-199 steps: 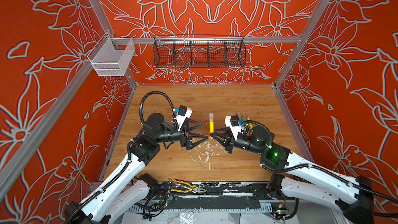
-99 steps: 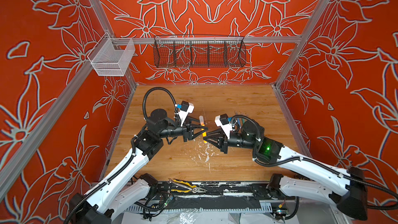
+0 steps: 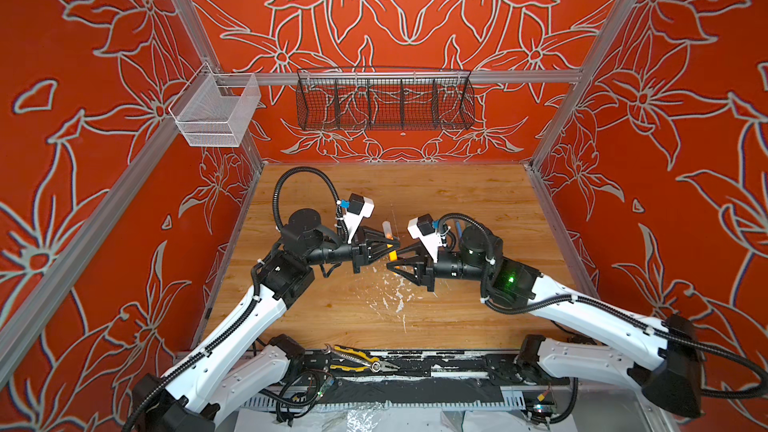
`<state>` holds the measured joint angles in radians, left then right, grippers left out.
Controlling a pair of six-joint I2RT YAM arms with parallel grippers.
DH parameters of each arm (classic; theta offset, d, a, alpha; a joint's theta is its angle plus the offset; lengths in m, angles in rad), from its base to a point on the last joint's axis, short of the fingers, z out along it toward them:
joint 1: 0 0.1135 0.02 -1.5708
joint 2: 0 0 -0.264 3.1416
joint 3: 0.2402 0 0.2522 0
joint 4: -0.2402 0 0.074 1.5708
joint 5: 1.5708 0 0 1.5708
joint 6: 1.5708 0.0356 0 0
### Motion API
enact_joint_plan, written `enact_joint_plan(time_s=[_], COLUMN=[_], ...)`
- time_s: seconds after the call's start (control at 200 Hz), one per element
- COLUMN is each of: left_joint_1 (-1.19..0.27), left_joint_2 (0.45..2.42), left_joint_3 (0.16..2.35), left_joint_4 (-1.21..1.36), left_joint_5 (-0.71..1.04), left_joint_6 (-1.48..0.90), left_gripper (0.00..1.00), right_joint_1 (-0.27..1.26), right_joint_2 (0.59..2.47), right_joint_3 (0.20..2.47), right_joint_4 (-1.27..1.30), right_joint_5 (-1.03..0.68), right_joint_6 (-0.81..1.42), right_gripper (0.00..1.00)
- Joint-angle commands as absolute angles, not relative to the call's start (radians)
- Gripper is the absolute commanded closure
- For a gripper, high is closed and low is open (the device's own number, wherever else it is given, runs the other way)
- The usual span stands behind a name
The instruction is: Insert the pens into the pen caps
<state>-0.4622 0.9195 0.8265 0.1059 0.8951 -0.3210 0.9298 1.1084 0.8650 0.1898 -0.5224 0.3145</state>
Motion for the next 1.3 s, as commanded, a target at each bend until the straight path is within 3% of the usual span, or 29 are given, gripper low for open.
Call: enact_joint_plan(time_s=[0.0,0.075,0.265,0.37,0.49,0.545,0.571,0.616,0.701,0.731,0.801,1.006,1.296], left_joint_1=[-0.462,-0.462,-0.459,-0.454,-0.448,-0.441,-0.436,-0.423,-0.375,-0.355,-0.316,-0.299,-0.299], left_joint_2=[0.902,0.900,0.884,0.883,0.886,0.883,0.881,0.877,0.862,0.857,0.853,0.890,0.907], left_joint_3=[0.806,0.799,0.798,0.796,0.795,0.795,0.796,0.799,0.800,0.800,0.813,0.868,0.898], left_joint_4=[0.200,0.218,0.214,0.237,0.261,0.267,0.273,0.278,0.276,0.268,0.242,0.183,0.173], left_joint_5=[0.934,0.935,0.931,0.933,0.941,0.941,0.941,0.942,0.933,0.929,0.931,0.958,0.991], left_joint_6=[-0.370,-0.384,-0.381,-0.397,-0.417,-0.429,-0.438,-0.453,-0.473,-0.475,-0.471,-0.424,-0.395], left_gripper=[1.00,1.00,1.00,1.00,1.00,1.00,0.89,0.56,0.21,0.14,0.09,0.11,0.32], right_joint_1=[0.931,0.931,0.931,0.931,0.932,0.931,0.931,0.931,0.930,0.931,0.931,0.932,0.931], right_joint_2=[1.139,1.166,1.185,1.189,1.187,1.186,1.184,1.182,1.180,1.180,1.184,1.190,1.193], right_joint_3=[0.915,0.930,0.927,0.927,0.919,0.917,0.916,0.917,0.920,0.922,0.922,0.923,0.924], right_joint_4=[0.275,0.282,0.296,0.296,0.308,0.307,0.305,0.298,0.277,0.271,0.259,0.253,0.241], right_joint_5=[-0.562,-0.568,-0.568,-0.569,-0.571,-0.571,-0.569,-0.572,-0.581,-0.586,-0.606,-0.641,-0.649], right_joint_6=[0.314,0.313,0.317,0.324,0.329,0.328,0.328,0.326,0.317,0.314,0.309,0.318,0.318], right_gripper=[0.60,0.61,0.87,0.88,1.00,1.00,1.00,1.00,1.00,1.00,1.00,1.00,1.00])
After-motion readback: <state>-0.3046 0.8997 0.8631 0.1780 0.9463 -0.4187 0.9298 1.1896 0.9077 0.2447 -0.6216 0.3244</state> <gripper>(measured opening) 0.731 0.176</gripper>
